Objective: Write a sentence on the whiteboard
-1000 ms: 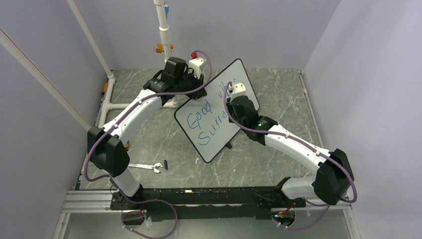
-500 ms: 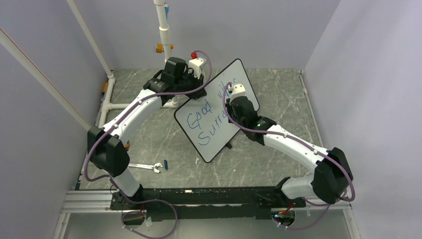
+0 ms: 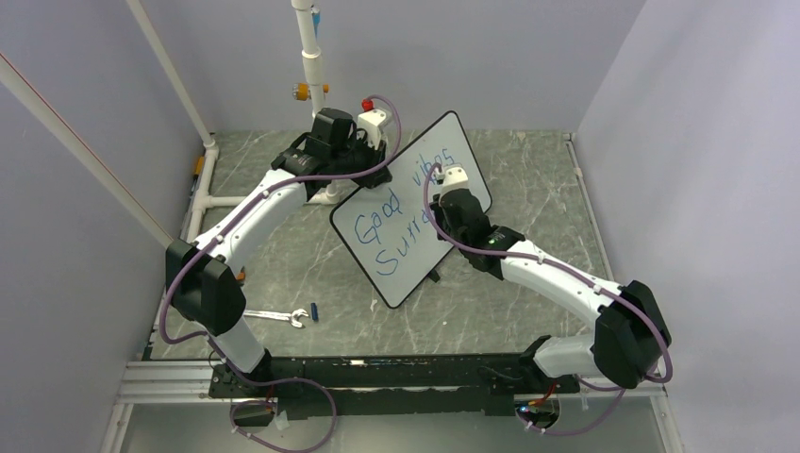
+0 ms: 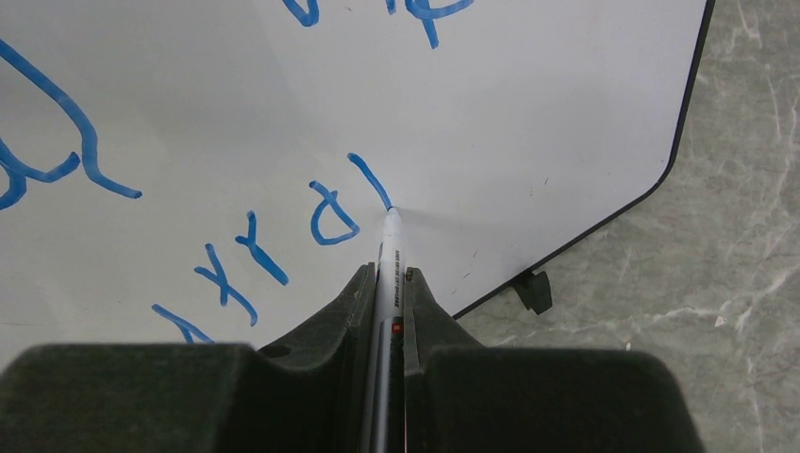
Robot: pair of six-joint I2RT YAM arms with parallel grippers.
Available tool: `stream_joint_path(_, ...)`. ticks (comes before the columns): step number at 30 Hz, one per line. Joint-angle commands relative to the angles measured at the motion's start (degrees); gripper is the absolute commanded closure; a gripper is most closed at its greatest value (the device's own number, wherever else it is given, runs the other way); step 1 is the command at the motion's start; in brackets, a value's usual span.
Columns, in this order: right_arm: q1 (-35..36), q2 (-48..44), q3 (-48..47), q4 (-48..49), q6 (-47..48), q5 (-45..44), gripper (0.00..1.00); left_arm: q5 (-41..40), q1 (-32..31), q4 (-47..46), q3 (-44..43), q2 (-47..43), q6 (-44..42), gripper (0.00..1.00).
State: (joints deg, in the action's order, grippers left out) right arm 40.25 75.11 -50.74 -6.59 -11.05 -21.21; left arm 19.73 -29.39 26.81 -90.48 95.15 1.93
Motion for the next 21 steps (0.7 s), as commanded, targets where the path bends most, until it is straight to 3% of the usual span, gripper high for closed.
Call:
stream_joint_path(1,-0.32,0.8,-4.34,1.47,0.42,-1.03,1.0,-0.24,-0.57,-2.34,-0.31,-1.95,-4.18,1.0)
stream_joint_path(11,-1.41,4.76,-10.86,0.35,1.91,-0.78,1.0,-0.04,-0.55,-2.2,-0.4,-1.87,-4.2,1.0)
stream_joint_path(21,-1.42,3.06,-7.14,1.04,-0.11,0.73,1.0,-0.21,-0.54,-2.16,-0.4,-1.98,-4.22,1.0)
